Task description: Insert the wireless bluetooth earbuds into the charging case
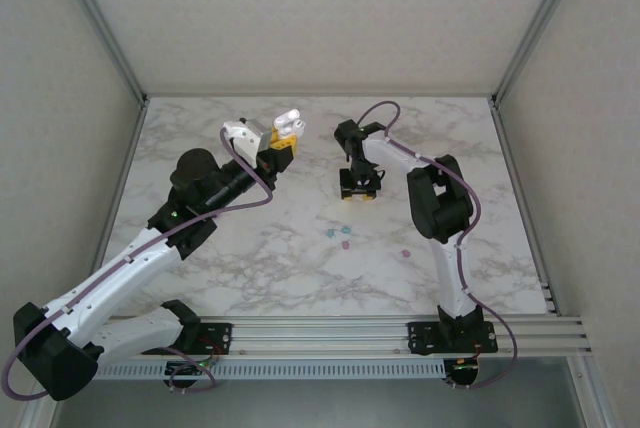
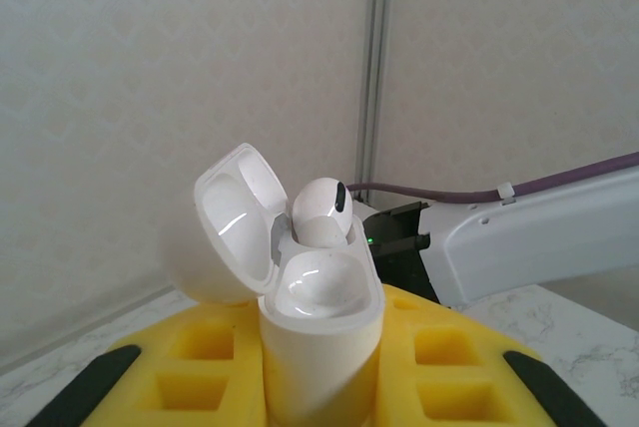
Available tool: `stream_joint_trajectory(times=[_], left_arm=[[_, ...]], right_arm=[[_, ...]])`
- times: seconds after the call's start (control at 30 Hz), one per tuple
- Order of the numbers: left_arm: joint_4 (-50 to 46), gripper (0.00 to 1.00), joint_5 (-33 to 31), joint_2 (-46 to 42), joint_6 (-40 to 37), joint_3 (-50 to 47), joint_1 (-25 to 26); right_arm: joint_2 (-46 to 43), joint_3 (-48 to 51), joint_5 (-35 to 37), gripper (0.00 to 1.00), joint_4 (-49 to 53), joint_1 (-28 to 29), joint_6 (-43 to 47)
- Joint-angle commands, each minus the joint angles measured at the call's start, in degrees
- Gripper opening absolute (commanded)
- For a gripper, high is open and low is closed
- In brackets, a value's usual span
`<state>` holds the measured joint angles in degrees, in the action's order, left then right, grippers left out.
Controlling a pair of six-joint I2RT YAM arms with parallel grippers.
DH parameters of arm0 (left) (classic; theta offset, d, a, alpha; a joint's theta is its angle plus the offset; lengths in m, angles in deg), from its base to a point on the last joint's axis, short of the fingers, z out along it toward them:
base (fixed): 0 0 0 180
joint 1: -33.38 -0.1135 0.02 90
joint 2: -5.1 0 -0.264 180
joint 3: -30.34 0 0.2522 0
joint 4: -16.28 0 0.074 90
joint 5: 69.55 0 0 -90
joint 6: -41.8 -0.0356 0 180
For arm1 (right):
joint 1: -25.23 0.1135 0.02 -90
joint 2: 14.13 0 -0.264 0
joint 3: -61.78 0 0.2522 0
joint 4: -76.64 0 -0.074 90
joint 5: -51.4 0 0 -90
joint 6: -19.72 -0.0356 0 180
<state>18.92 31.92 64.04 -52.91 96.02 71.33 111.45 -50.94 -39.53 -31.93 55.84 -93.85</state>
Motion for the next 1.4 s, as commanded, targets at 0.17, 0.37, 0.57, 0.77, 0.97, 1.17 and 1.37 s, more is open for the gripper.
stream_joint_trajectory(times=[0.17,0.37,0.57,0.77,0.97,1.17,1.37], left_arm=[[0.6,0.13,1.0,-0.4,0.6,1.5,0.4],[0.4,0.13,0.6,-0.6,0.7,1.6,0.4],[0.3,0.13,0.7,-0.2,0.8,2.0,0.4],[0.4,0.13,1.1,0.1,1.0,2.2,0.4],[0.5,0.13,1.2,0.1,1.0,2.1,0.4],[0.6,0.13,1.5,0.3,1.1,2.2,0.4],[0.8,0.13,1.4,0.2,1.3,1.9,0.4]], right_arm=[[-3.0,0.0,-0.1,0.47,-2.2,-1.9,3.6],[-1.0,-0.1,-0.7,0.54,-4.0,-2.5,5.0],[0.3,0.3,-3.9,0.54,-5.1,-2.7,5.2],[0.5,2.1,-4.5,0.54,-5.3,-2.7,5.1],[-0.4,4.7,-4.4,0.54,-5.7,-2.7,4.8],[-2.0,6.4,-5.3,0.52,-5.6,-2.6,4.4],[-4.0,8.1,-6.7,0.51,-6.0,-2.4,3.6]])
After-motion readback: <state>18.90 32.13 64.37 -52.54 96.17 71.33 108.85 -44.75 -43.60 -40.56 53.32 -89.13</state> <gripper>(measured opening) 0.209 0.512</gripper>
